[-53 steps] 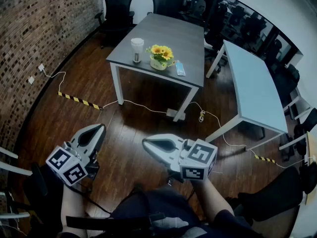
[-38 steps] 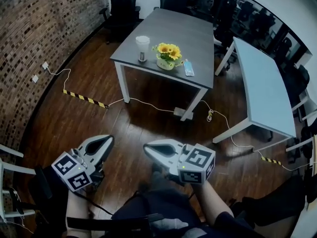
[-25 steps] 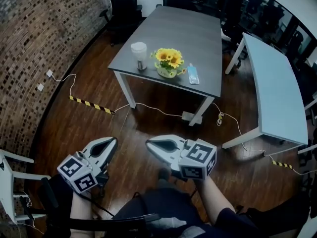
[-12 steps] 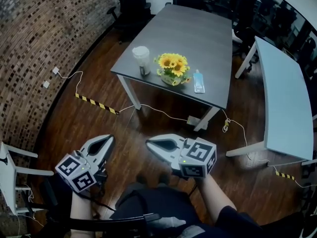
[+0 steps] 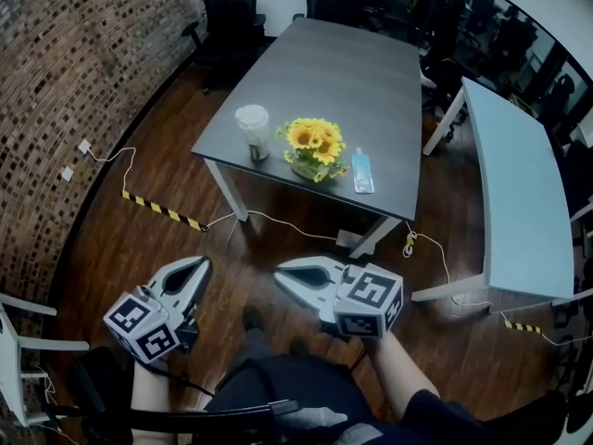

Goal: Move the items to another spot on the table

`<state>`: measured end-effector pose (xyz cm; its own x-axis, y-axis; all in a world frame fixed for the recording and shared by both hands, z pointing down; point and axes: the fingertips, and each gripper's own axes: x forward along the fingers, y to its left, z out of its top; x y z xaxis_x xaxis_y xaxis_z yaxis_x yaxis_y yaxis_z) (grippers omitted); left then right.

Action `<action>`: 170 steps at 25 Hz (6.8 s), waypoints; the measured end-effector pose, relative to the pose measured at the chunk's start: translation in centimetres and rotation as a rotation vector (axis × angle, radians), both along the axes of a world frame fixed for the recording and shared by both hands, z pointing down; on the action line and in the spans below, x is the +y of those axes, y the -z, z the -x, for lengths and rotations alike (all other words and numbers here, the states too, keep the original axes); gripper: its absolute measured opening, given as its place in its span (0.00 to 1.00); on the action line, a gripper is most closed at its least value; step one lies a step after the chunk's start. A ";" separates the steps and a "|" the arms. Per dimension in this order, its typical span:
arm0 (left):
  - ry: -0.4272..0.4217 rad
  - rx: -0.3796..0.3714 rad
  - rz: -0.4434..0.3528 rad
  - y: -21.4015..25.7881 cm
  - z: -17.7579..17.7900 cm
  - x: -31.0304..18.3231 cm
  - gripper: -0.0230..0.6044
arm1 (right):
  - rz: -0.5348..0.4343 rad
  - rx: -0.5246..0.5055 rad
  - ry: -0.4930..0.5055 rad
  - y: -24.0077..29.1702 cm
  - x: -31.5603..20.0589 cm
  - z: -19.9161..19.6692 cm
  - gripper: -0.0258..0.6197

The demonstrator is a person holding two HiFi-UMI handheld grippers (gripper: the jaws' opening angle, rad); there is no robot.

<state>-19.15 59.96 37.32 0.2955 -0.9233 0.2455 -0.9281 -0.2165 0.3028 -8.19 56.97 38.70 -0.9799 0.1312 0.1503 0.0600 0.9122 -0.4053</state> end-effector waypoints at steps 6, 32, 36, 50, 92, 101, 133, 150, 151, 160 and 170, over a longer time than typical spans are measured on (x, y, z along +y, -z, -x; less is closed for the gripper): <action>-0.040 0.055 -0.023 -0.6 4.6 -2.3 0.03 | -0.022 0.050 -0.038 -0.3 -1.3 4.2 0.01; -0.095 0.089 -0.055 -2.3 19.6 -8.4 0.03 | -0.146 0.173 -0.118 -1.2 -7.0 19.1 0.01; -0.102 0.080 -0.024 -3.5 19.6 -11.5 0.03 | -0.112 0.194 -0.139 -3.1 -10.4 19.1 0.01; -0.155 -0.026 0.109 -5.5 20.5 -25.5 0.03 | -0.079 0.179 -0.158 -5.5 -22.9 21.0 0.01; -1.222 -0.316 0.034 -18.6 13.8 -37.9 0.80 | 0.081 0.291 -0.982 -5.2 -27.3 19.1 0.01; -1.255 -0.344 0.019 -20.3 11.0 -37.9 0.80 | 0.122 0.287 -1.024 -5.9 -26.6 18.0 0.01; -1.153 -0.065 0.201 -21.2 9.4 -37.6 0.71 | 0.122 0.289 -1.051 -6.5 -26.3 15.4 0.01; -0.996 0.108 0.092 -10.6 14.0 -38.2 0.71 | 0.020 0.182 -0.933 -3.9 -27.7 19.2 0.01; -0.981 0.100 0.079 -10.0 14.5 -38.3 0.71 | 0.013 0.175 -0.917 -3.8 -27.8 19.6 0.01; -0.744 0.056 -0.005 -5.4 19.1 -38.0 0.71 | -0.014 0.119 -0.643 -3.9 -29.0 23.4 0.01; -0.465 0.009 -0.059 -2.3 22.5 -35.0 0.71 | -0.031 0.081 -0.367 -4.0 -27.5 26.1 0.01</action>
